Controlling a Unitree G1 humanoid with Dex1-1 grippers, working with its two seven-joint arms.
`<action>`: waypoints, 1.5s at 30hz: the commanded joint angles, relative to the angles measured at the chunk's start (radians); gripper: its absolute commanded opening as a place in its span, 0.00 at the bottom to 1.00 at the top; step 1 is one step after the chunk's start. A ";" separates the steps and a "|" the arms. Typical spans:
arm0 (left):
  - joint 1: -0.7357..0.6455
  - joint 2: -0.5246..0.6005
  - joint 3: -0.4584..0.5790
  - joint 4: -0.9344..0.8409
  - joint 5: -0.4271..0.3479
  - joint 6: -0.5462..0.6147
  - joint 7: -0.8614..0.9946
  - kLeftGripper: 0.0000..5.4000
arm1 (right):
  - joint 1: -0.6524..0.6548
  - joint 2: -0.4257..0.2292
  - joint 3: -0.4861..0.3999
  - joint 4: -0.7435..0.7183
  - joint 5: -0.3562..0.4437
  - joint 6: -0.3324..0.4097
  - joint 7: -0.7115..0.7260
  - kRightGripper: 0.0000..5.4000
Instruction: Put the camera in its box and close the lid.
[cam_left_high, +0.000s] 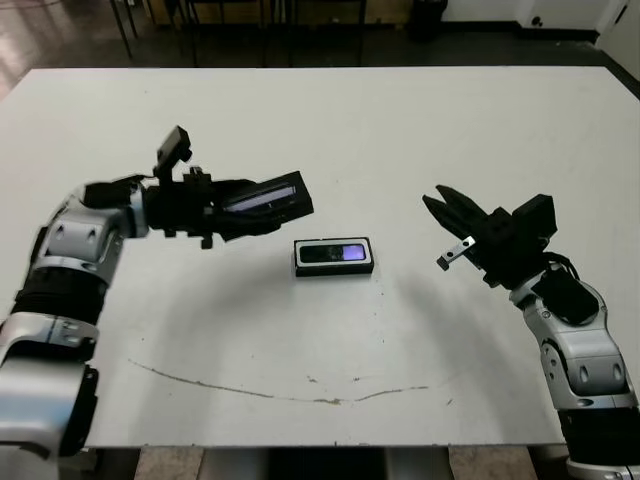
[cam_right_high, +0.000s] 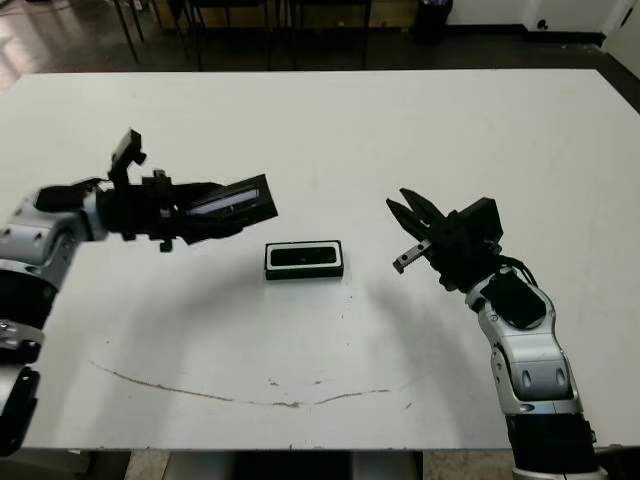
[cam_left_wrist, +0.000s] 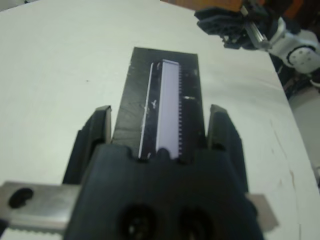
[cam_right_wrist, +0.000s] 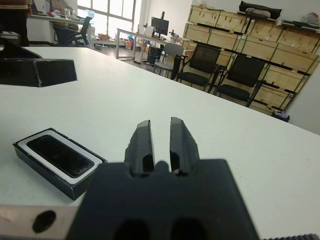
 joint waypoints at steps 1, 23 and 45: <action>0.014 -0.029 -0.002 0.051 0.018 -0.008 0.012 0.33 | 0.010 -0.012 -0.006 -0.001 0.000 0.016 0.000 0.00; -0.064 -0.072 -0.071 0.215 0.154 -0.011 -0.021 0.33 | 0.007 -0.010 0.000 -0.016 -0.010 0.035 -0.004 0.00; -0.103 -0.118 -0.105 0.292 0.215 -0.008 -0.044 0.33 | 0.026 0.003 0.002 -0.007 -0.011 0.003 -0.008 0.00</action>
